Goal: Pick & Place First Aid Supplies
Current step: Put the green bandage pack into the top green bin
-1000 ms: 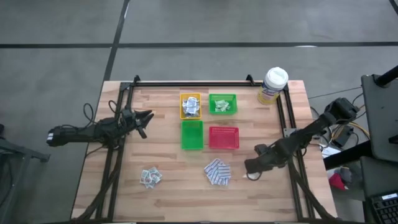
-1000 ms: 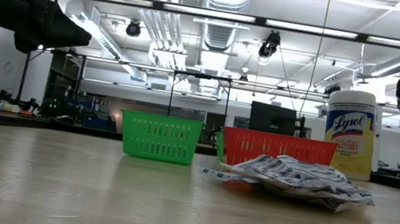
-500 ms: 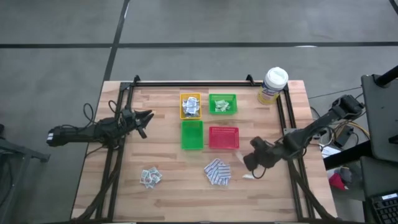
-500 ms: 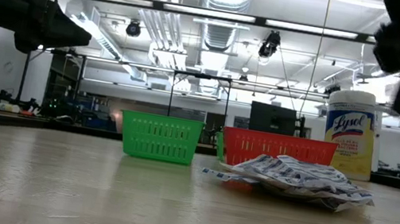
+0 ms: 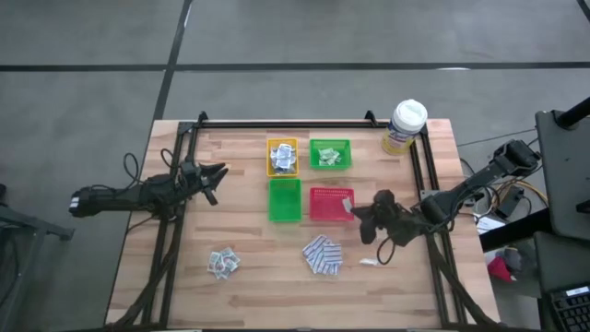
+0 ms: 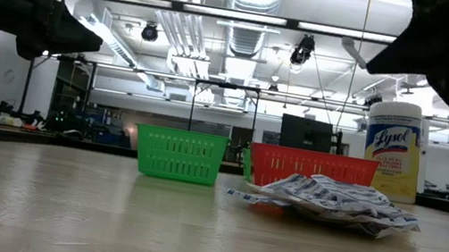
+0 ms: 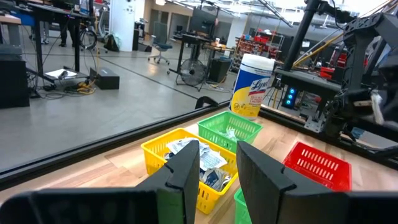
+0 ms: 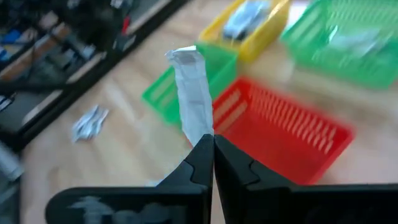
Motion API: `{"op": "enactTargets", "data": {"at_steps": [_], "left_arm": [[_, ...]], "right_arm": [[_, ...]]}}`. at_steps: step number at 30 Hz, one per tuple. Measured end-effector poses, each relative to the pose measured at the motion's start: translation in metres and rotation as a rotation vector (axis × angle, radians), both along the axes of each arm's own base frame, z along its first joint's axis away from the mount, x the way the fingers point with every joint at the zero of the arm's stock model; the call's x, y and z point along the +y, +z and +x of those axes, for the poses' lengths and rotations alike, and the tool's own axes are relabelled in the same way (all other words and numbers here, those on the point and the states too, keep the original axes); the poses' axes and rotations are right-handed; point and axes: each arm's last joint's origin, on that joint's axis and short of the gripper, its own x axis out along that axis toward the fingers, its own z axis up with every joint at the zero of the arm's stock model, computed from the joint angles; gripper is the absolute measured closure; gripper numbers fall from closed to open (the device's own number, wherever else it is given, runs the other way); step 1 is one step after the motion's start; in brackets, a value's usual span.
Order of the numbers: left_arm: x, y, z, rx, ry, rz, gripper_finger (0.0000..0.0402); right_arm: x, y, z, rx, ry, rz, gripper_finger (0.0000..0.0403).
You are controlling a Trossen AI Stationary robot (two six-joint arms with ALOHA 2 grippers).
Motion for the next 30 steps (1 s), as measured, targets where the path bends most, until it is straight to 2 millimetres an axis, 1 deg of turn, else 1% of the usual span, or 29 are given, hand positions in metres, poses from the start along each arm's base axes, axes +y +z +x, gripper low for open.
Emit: {"op": "enactTargets", "data": {"at_steps": [3, 6, 11, 14, 18, 20, 24, 30], "left_arm": [[0.000, 0.000, 0.000, 0.000, 0.000, 0.000, 0.0293], [0.000, 0.000, 0.000, 0.001, 0.000, 0.000, 0.0293], [0.000, 0.000, 0.000, 0.001, 0.000, 0.000, 0.0293], [0.000, 0.000, 0.000, 0.001, 0.000, 0.000, 0.0293], [0.000, 0.000, 0.000, -0.001, 0.000, -0.004, 0.0293], [0.000, 0.000, 0.000, -0.008, 0.001, -0.014, 0.0293], [0.000, 0.000, 0.000, -0.026, 0.003, -0.040, 0.0293], [0.000, 0.000, 0.000, -0.048, 0.005, -0.073, 0.0293]], "right_arm": [[-0.002, 0.002, 0.000, -0.019, -0.054, -0.084, 0.0395], [-0.003, 0.002, -0.001, -0.017, -0.066, -0.121, 0.0395], [-0.004, 0.002, 0.000, -0.015, -0.068, -0.125, 0.0395], [-0.011, 0.002, 0.003, -0.043, -0.132, -0.071, 0.0395], [-0.032, 0.002, 0.010, -0.139, -0.328, 0.092, 0.0395], [-0.044, 0.002, 0.014, -0.152, -0.385, 0.147, 0.0395], [-0.067, 0.003, 0.022, -0.116, -0.373, 0.192, 0.0394], [-0.101, 0.011, 0.031, -0.122, -0.346, 0.127, 0.0395]]}}
